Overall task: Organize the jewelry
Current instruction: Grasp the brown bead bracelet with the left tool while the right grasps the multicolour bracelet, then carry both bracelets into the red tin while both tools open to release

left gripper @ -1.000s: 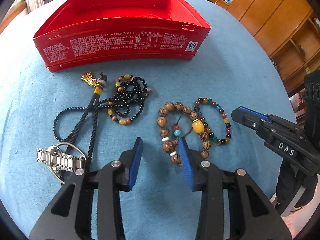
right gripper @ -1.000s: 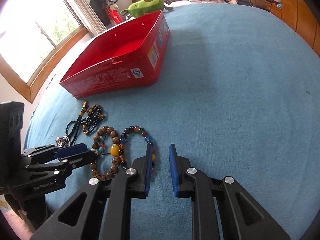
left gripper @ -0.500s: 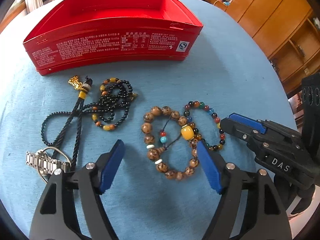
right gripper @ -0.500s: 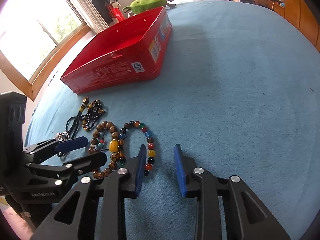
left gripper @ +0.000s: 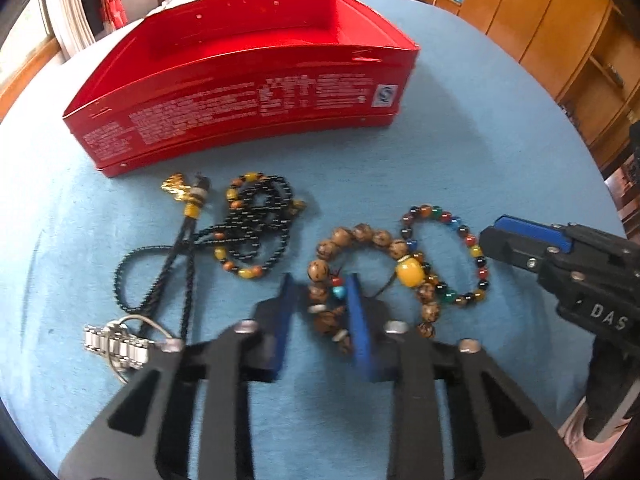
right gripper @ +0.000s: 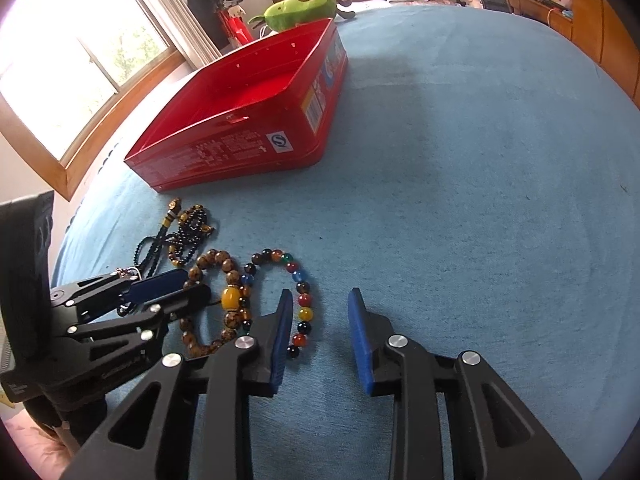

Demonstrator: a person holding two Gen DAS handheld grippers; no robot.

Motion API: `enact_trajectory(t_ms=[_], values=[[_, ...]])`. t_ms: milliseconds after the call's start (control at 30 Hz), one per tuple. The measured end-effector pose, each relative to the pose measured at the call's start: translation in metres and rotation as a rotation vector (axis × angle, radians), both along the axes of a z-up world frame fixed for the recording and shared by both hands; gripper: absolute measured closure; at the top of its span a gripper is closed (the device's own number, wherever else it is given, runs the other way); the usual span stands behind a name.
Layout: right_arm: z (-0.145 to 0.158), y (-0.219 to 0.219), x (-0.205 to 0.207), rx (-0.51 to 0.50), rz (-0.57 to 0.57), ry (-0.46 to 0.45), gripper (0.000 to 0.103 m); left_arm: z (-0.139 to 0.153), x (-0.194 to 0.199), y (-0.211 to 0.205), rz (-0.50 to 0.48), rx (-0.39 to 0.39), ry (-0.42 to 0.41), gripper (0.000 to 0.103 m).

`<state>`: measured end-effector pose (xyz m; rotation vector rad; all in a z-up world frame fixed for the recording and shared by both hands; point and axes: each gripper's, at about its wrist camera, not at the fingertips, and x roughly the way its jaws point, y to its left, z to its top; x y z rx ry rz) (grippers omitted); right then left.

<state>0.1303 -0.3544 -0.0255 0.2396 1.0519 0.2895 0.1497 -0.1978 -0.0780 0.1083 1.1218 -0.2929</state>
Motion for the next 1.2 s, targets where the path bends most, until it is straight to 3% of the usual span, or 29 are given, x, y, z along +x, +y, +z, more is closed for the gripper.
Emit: enact_trajectory(t_ms=[100, 133, 367, 467, 533, 600, 733, 867, 1200], values=[[-0.002, 0.004, 0.003, -0.014, 0.007, 0.009, 0.074, 0.001, 0.001, 0.008, -0.008, -0.033, 0.008, 0.088], [-0.003, 0.005, 0.004, -0.021, 0.009, 0.015, 0.074, 0.001, 0.0, 0.012, -0.004, -0.037, 0.01, 0.092], [-0.008, 0.021, 0.01, -0.096, 0.051, -0.001, 0.073, 0.006, -0.004, 0.03, -0.014, -0.117, 0.043, 0.092], [-0.008, 0.027, 0.012, -0.14, 0.063, -0.015, 0.086, 0.005, -0.009, 0.036, -0.029, -0.13, 0.049, 0.092], [-0.009, 0.029, 0.012, -0.125, 0.072, -0.009, 0.095, 0.005, -0.011, 0.037, -0.031, -0.135, 0.051, 0.092], [-0.008, 0.028, 0.011, -0.12, 0.075, -0.008, 0.095, 0.008, -0.013, 0.041, -0.035, -0.152, 0.049, 0.092], [-0.003, 0.019, 0.009, -0.008, 0.074, 0.01, 0.096, 0.018, -0.022, 0.065, -0.037, -0.186, 0.032, 0.092], [0.017, 0.016, 0.004, 0.048, 0.088, -0.02, 0.096, 0.034, -0.027, 0.079, -0.038, -0.223, 0.007, 0.092], [0.056, 0.026, 0.006, 0.023, 0.112, -0.091, 0.096, 0.072, -0.033, 0.096, -0.048, -0.253, -0.06, 0.092]])
